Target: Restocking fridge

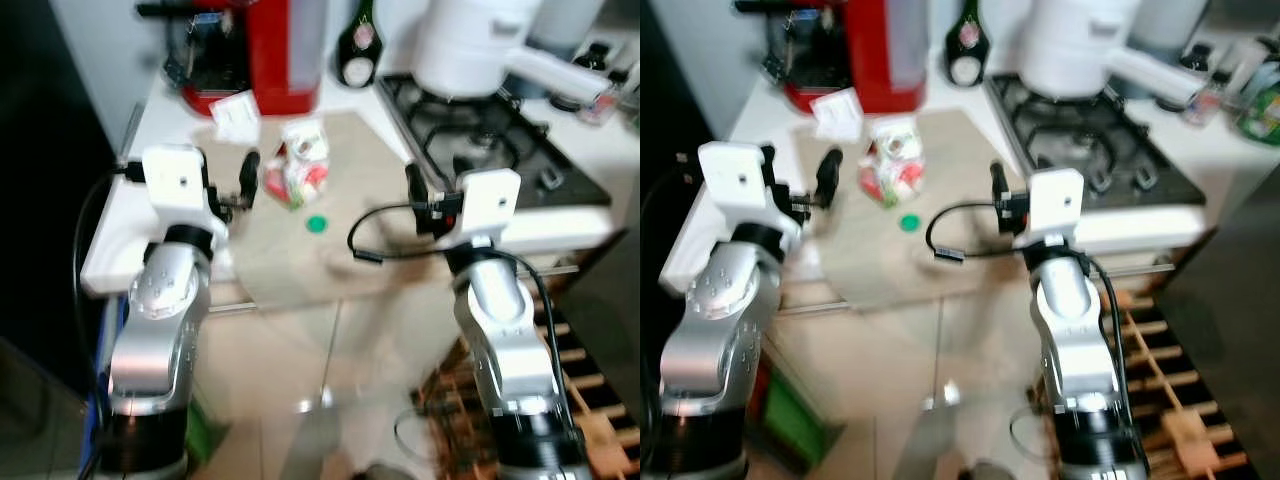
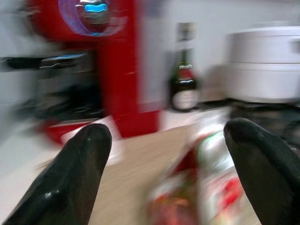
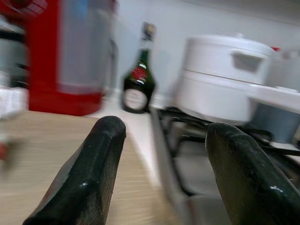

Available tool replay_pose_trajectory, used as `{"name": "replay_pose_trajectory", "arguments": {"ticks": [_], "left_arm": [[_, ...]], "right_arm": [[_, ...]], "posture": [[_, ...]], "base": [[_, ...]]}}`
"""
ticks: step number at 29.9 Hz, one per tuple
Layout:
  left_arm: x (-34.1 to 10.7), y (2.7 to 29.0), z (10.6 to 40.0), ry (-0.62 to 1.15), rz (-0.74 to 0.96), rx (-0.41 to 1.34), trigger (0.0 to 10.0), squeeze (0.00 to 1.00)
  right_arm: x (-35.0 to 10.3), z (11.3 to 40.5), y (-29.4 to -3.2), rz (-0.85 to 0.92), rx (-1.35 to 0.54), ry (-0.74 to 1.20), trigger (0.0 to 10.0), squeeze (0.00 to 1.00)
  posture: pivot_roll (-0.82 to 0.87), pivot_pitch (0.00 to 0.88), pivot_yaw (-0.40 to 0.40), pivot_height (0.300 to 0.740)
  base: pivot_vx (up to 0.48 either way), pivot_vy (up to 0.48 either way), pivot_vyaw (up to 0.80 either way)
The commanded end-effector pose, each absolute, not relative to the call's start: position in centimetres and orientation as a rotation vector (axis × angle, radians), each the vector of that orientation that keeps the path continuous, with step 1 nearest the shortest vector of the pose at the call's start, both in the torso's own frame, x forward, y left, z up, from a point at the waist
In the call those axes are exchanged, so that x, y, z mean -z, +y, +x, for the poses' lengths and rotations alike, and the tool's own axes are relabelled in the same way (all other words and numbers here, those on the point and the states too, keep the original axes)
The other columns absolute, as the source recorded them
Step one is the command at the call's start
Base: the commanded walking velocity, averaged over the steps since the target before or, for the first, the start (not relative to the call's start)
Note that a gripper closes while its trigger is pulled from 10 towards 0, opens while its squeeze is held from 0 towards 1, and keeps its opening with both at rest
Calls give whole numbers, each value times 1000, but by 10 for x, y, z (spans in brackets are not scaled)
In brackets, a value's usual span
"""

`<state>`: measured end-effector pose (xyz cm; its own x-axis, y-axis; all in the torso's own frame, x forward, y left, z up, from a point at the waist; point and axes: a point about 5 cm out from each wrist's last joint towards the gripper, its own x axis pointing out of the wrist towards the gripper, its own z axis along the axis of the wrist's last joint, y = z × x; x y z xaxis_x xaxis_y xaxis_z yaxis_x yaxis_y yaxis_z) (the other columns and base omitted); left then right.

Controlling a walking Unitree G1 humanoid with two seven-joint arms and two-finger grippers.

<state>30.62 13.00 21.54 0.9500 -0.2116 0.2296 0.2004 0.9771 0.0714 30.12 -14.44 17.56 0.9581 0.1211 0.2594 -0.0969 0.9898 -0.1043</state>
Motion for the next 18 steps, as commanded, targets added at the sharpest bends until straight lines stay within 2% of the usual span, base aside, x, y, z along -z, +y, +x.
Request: {"name": "replay_pose_trajectory", "arguments": {"ticks": [1,4,8,9,11,13,14,15,18], "left_arm": [[-223,137,309,-267,73,213,10000,0],[-226,138,312,-272,76,225,10000,0],[-243,154,326,-287,88,267,10000,0],[-255,165,336,-284,82,330,10000,0],[-255,165,336,-284,82,330,10000,0],[-255,156,338,-252,78,463,10000,0],[-251,145,336,-224,73,594,10000,0],[-251,145,336,-224,73,594,10000,0],[-241,135,329,-175,43,805,10000,0]], "right_arm": [[-183,301,-141,-80,-112,-303,10000,0],[-183,301,-142,-80,-108,-304,10000,0],[-178,297,-144,-82,-66,-287,10000,0],[-174,293,-145,-78,-34,-275,10000,0],[-174,293,-145,-78,-34,-275,10000,0],[-175,293,-147,-69,-12,-276,10000,0],[-175,293,-148,-63,-6,-276,10000,0],[-175,293,-148,-63,-6,-276,10000,0],[-174,294,-146,-58,-8,-274,10000,0]], "posture": [[-47,0,-23,736],[-47,0,-23,736],[-54,1,-16,736],[-70,6,5,736],[-70,6,5,736],[-80,9,19,736],[-80,12,23,736],[-80,12,23,736],[-80,12,27,736]], "base": [[0,0,0],[0,0,0],[0,0,0],[0,0,0],[0,0,0],[0,0,0],[0,0,0],[0,0,0],[0,0,0]]}}
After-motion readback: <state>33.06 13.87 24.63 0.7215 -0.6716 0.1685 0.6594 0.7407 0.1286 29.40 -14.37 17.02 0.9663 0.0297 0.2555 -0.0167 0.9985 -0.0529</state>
